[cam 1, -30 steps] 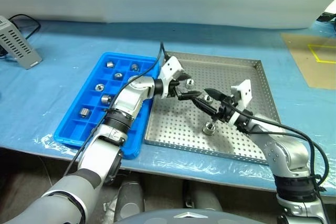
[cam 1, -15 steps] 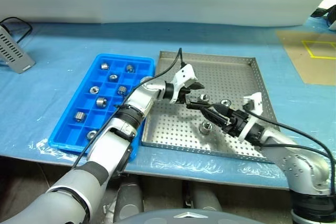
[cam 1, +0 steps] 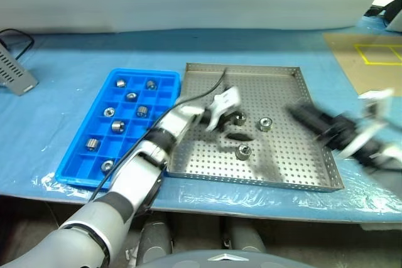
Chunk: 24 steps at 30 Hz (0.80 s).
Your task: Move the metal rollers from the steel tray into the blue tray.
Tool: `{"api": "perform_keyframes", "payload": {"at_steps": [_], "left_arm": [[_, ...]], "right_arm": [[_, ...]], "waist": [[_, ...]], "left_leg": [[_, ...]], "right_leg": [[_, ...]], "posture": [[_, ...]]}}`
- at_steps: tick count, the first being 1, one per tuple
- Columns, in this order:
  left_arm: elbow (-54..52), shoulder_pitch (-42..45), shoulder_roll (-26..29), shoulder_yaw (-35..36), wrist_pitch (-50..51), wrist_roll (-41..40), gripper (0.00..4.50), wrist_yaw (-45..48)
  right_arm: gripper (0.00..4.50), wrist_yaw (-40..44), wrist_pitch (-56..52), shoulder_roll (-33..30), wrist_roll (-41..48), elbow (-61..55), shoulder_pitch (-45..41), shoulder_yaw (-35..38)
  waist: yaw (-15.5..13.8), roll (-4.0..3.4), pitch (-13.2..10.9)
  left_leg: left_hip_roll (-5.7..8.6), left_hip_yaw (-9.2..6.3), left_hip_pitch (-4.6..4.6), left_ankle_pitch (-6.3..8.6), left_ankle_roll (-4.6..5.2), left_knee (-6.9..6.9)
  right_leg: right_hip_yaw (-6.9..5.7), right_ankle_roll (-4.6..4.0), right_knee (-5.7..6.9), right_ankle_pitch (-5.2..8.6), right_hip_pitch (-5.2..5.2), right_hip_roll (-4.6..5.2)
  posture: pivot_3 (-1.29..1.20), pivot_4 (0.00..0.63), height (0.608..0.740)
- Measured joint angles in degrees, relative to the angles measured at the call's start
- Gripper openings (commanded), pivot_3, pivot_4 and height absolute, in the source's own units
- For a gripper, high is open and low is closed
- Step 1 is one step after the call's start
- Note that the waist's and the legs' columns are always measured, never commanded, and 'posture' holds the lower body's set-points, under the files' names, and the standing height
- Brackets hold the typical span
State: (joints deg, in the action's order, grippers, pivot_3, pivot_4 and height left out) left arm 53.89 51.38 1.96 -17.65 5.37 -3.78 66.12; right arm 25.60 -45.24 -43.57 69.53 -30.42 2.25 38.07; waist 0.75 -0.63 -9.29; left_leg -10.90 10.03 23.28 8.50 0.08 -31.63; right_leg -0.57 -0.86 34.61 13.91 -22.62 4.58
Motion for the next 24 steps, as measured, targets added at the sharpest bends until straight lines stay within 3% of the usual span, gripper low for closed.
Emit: {"api": "perform_keyframes", "payload": {"at_steps": [1, 5, 11, 19, 24], "left_arm": [[0.09, 0.78, -0.22, -0.23, 0.35, 0.66, 4.45, 0.03], [-0.4, 0.38, -0.96, -0.08, 0.43, 1.53, 4.45, -0.38], [-3.26, -0.97, -0.7, 1.29, 3.25, 1.32, 4.45, -0.77], [-10.97, -4.31, 0.81, 2.15, 7.21, 0.5, 4.45, -1.69], [-21.2, -4.01, 2.22, 8.38, 15.82, -7.15, 4.45, -1.6]], "right_arm": [[3.91, 1.26, 0.22, -0.85, -1.29, -0.5, 0.5, -0.94], [3.91, 7.22, 1.05, -4.51, -6.85, -0.81, 1.11, -5.77], [3.91, 8.61, 1.61, -5.87, -7.25, 4.7, -8.42, -6.76], [3.91, 7.47, 2.1, -0.43, -10.19, 10.8, -16.76, -13.5], [3.91, 8.46, 2.01, 0.96, -9.98, 10.74, -16.85, -15.32]], "waist": [[0.01, 0.42, 0.05], [0.0, 0.41, 0.04], [-0.09, 0.43, 0.03], [-0.11, 0.33, 0.03], [-0.62, 0.35, 0.0]], "left_leg": [[-0.12, -0.02, 0.01, -0.05, -0.07, 0.05], [0.16, 0.01, -0.01, 0.09, 0.17, -0.01], [0.25, 0.05, 0.08, 0.22, 0.51, -0.23], [0.19, 0.07, 0.31, 0.14, 0.63, -0.21], [0.18, 0.09, 0.39, 0.13, 0.62, -0.23]], "right_leg": [[-0.15, -0.02, -0.04, 0.0, 0.07, -0.05], [-0.13, -0.03, -0.12, -0.01, 0.2, 0.48], [-0.05, -0.03, -0.13, -0.01, 0.17, 0.59], [-0.05, 0.0, 0.0, 0.01, -0.16, 0.56], [-0.08, -0.01, 0.02, 0.0, -0.22, 0.57]], "posture": [[-0.48, 0.15, 0.74], [-0.42, 0.15, 0.74], [-0.36, 0.15, 0.74], [-0.3, 0.15, 0.74], [-0.29, 0.15, 0.74]]}}
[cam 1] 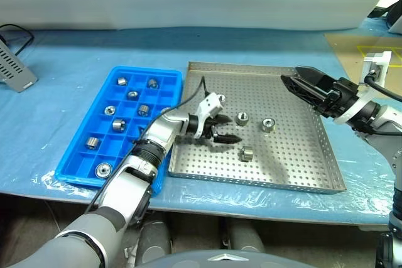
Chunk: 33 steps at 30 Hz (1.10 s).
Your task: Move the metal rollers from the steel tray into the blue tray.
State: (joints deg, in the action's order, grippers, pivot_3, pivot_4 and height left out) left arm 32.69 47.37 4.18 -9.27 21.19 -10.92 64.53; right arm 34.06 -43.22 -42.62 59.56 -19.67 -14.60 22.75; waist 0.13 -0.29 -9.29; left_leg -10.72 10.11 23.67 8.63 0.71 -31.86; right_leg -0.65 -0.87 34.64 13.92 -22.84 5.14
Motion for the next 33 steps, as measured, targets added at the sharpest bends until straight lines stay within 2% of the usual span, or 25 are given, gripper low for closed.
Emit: {"api": "perform_keyframes", "payload": {"at_steps": [5, 9, 17, 27, 33], "left_arm": [[-11.0, 2.04, 3.48, 1.97, 4.49, -4.4, 4.45, 1.34], [-13.56, 0.54, 4.84, -1.27, 5.49, -4.37, 4.45, 2.49], [-4.06, -0.52, -0.45, -7.83, 5.94, -1.85, 4.45, 2.39], [3.12, -0.2, -3.71, -11.16, 3.78, 0.3, 4.45, 5.21], [9.82, 0.1, -6.28, -12.45, -0.8, 3.59, 4.45, 4.52]], "right_arm": [[3.91, 0.7, 0.01, 1.51, -1.1, -0.29, 0.31, -2.67], [3.91, 0.6, 0.24, 2.14, -1.91, -0.2, 0.17, -2.73], [3.91, -0.38, 0.24, 2.16, -3.11, 0.13, 0.21, -2.21], [3.91, -3.02, -0.58, 2.16, -2.85, -3.89, 5.3, 0.25], [3.91, -4.47, -0.78, 2.16, -2.95, -4.99, 6.84, 1.35]], "waist": [[-0.14, -0.02, -0.01], [-0.17, -0.02, -0.01], [-0.93, -0.02, -0.01], [-0.83, -0.03, -0.01], [-0.73, -0.03, -0.01]], "left_leg": [[0.0, 0.01, -0.02, 0.0, 0.0, 0.0], [0.01, 0.04, -0.01, 0.01, -0.01, 0.01], [0.0, 0.07, 0.0, 0.01, -0.03, 0.0], [0.01, 0.08, -0.04, 0.03, -0.06, 0.01], [0.03, 0.08, -0.04, 0.05, -0.09, -0.01]], "right_leg": [[0.02, 0.0, -0.01, 0.0, 0.0, 0.0], [0.02, 0.0, -0.03, 0.0, 0.0, 0.0], [0.04, 0.0, -0.01, 0.0, -0.02, -0.01], [0.08, 0.0, -0.02, 0.0, -0.01, -0.02], [0.08, 0.01, -0.03, 0.0, 0.01, -0.01]], "posture": [[-0.29, 0.15, 0.74], [-0.3, 0.15, 0.74], [-0.35, 0.15, 0.74], [-0.41, 0.15, 0.74], [-0.44, 0.15, 0.74]]}}
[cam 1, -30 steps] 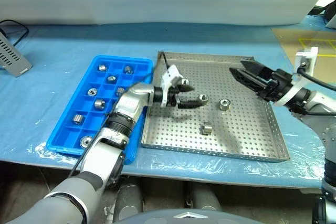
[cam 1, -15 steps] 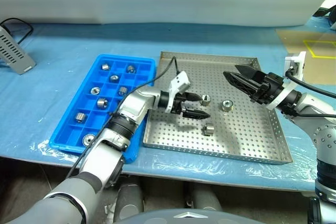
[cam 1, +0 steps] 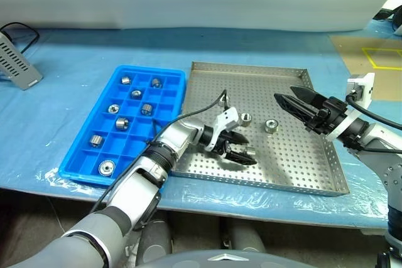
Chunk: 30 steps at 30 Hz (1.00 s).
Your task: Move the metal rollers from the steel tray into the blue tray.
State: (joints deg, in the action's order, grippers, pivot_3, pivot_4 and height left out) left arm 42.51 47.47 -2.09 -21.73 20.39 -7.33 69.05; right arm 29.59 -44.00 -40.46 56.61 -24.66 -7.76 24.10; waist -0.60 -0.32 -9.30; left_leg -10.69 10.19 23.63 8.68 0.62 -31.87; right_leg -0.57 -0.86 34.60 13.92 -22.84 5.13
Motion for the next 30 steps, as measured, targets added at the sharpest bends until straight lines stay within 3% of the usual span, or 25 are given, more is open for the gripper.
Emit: {"api": "perform_keyframes", "payload": {"at_steps": [8, 13, 15, 16, 18, 24, 25, 30], "left_arm": [[7.89, 3.32, -4.92, 0.46, -6.3, 2.99, 4.45, -4.78], [8.92, 3.31, -3.97, 1.31, -8.76, 4.2, 3.24, -6.72], [9.29, 3.5, -3.66, 1.31, -9.23, 4.88, 3.24, -7.39], [9.28, 3.52, -3.45, 1.31, -9.27, 4.92, 2.72, -7.02], [8.93, 3.51, -2.33, 1.26, -8.93, 5.06, 2.28, -5.64], [6.81, 2.92, -0.76, 0.63, -8.18, 6.0, 2.28, -3.43], [6.54, 2.87, -0.29, 0.64, -8.09, 6.0, 1.92, -2.81], [6.41, 2.73, 0.74, 1.4, -7.98, 5.97, 1.92, -2.43]], "right_arm": [[3.91, -1.15, 0.02, 0.01, -0.27, -0.7, 0.5, -0.01], [3.91, -1.14, 0.15, 0.17, -0.56, -0.71, 0.87, -0.04], [3.91, -1.07, 0.31, 0.22, -0.95, -0.71, 0.82, -0.16], [3.91, -1.0, 0.4, 0.3, -1.15, -0.7, 0.8, -0.26], [3.91, -0.7, 0.51, 0.41, -1.5, -0.66, 0.65, -0.76], [3.91, 4.38, 2.4, -2.28, -7.43, 0.41, 5.36, -3.96], [3.91, 6.08, 3.62, -3.62, -9.98, 1.02, 7.31, -4.98], [3.91, 11.92, 5.37, -5.78, -14.15, 3.09, 11.52, -6.07]], "waist": [[0.11, 0.0, 0.0], [0.83, 0.01, 0.0], [1.16, 0.01, 0.0], [1.26, 0.01, 0.0], [1.38, 0.01, 0.0], [1.28, 0.02, -0.01], [1.3, 0.02, -0.01], [1.51, -0.01, 0.01]], "left_leg": [[0.01, -0.01, -0.04, 0.02, 0.02, -0.03], [0.01, -0.03, -0.06, 0.03, 0.0, -0.04], [0.01, -0.03, -0.05, 0.03, 0.0, -0.03], [0.01, -0.03, -0.06, 0.03, 0.0, -0.03], [-0.01, -0.03, -0.07, 0.03, 0.0, -0.03], [0.0, -0.03, -0.04, 0.06, 0.01, -0.01], [0.0, -0.04, -0.04, 0.07, 0.03, -0.02], [-0.02, -0.04, -0.1, 0.08, 0.0, -0.03]], "right_leg": [[0.0, 0.01, -0.02, 0.0, 0.08, 0.01], [0.0, 0.01, -0.02, 0.0, 0.09, 0.01], [0.0, 0.01, -0.02, 0.0, 0.09, 0.01], [0.0, 0.01, -0.02, 0.0, 0.09, 0.01], [0.0, 0.01, -0.02, 0.0, 0.09, 0.0], [-0.03, 0.01, -0.11, 0.0, 0.13, 0.02], [-0.02, 0.01, -0.12, 0.0, 0.14, 0.02], [0.0, 0.01, -0.08, 0.0, 0.14, 0.0]], "posture": [[-0.44, 0.15, 0.74], [-0.42, 0.15, 0.74], [-0.41, 0.15, 0.74], [-0.41, 0.15, 0.74], [-0.41, 0.15, 0.74], [-0.4, 0.15, 0.74], [-0.4, 0.15, 0.74], [-0.39, 0.15, 0.74]]}}
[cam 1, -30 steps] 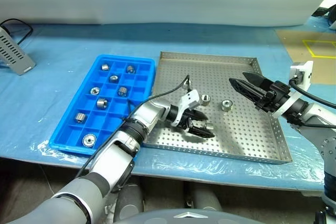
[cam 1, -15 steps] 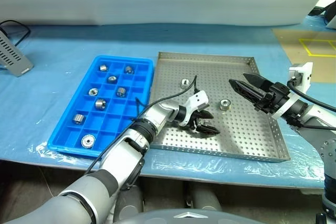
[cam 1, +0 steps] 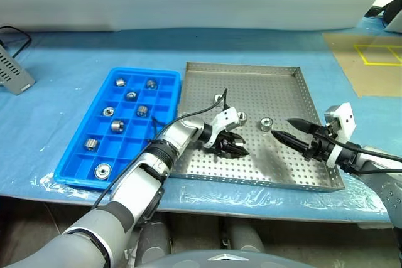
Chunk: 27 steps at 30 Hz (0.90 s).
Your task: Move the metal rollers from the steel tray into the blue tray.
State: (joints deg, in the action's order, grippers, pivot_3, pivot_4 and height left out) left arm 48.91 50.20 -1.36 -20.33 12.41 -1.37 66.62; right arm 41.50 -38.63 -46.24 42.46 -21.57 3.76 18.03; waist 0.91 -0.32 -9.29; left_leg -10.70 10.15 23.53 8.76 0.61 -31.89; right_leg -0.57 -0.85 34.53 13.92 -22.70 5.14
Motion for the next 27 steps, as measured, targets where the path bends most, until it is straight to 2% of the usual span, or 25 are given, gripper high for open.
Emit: {"api": "perform_keyframes", "payload": {"at_steps": [5, 8, 13, 18, 24, 27], "left_arm": [[-4.41, -0.43, 3.16, 3.32, 3.69, -2.22, 1.92, 0.0], [-14.97, -1.16, 6.95, 6.57, 8.51, -5.83, 1.92, 0.81], [-33.08, -5.07, 12.84, 9.05, 17.64, -10.95, 1.92, 0.74], [-48.65, -9.82, 19.71, 14.6, 26.55, -15.63, 1.92, -4.68], [-63.3, -20.61, 27.15, 22.58, 33.8, -20.4, 1.92, -11.6], [-66.93, -25.28, 29.88, 26.65, 34.97, -21.09, 1.92, -15.85]], "right_arm": [[3.91, 4.35, 0.58, -1.33, -0.78, -2.82, 2.48, -1.47], [3.91, 4.41, 0.09, -1.31, -0.73, -4.03, 1.02, -2.58], [3.91, 3.52, -2.62, -0.86, 0.86, -4.64, -7.73, -5.11], [3.91, 2.93, -7.25, 2.11, 4.96, -4.56, -20.06, -9.48], [3.91, 4.59, -10.6, 5.92, 5.49, -3.52, -28.22, -18.1], [3.91, 5.44, -12.45, 6.95, 5.65, -2.3, -33.83, -20.3]], "waist": [[0.09, 0.04, -0.03], [-0.17, 0.03, -0.04], [-0.19, 0.03, -0.08], [-0.37, 0.0, -0.19], [-1.98, 0.0, -0.27], [-3.27, -0.02, -0.28]], "left_leg": [[-0.03, -0.05, 0.07, -0.01, -0.02, 0.0], [-0.03, -0.06, 0.17, -0.07, 0.1, 0.02], [-0.05, -0.07, 0.18, -0.08, 0.18, 0.06], [-0.14, -0.07, 0.12, -0.17, -0.06, 0.17], [-0.12, -0.07, 0.12, -0.27, -0.31, 0.48], [-0.12, -0.07, 0.08, -0.31, -0.47, 0.58]], "right_leg": [[0.02, 0.0, 0.08, 0.0, -0.15, -0.01], [0.01, 0.0, 0.06, 0.0, -0.24, 0.0], [0.0, -0.02, 0.05, 0.01, -0.27, 0.0], [-0.04, -0.03, 0.17, 0.01, -0.31, -0.07], [-0.1, -0.1, 0.15, 0.05, -0.4, -0.08], [-0.16, -0.1, 0.18, 0.06, -0.41, -0.09]], "posture": [[-0.36, 0.15, 0.74], [-0.32, 0.15, 0.74], [-0.27, 0.15, 0.74], [-0.16, 0.15, 0.74], [-0.03, 0.15, 0.74], [0.04, 0.15, 0.74]]}}
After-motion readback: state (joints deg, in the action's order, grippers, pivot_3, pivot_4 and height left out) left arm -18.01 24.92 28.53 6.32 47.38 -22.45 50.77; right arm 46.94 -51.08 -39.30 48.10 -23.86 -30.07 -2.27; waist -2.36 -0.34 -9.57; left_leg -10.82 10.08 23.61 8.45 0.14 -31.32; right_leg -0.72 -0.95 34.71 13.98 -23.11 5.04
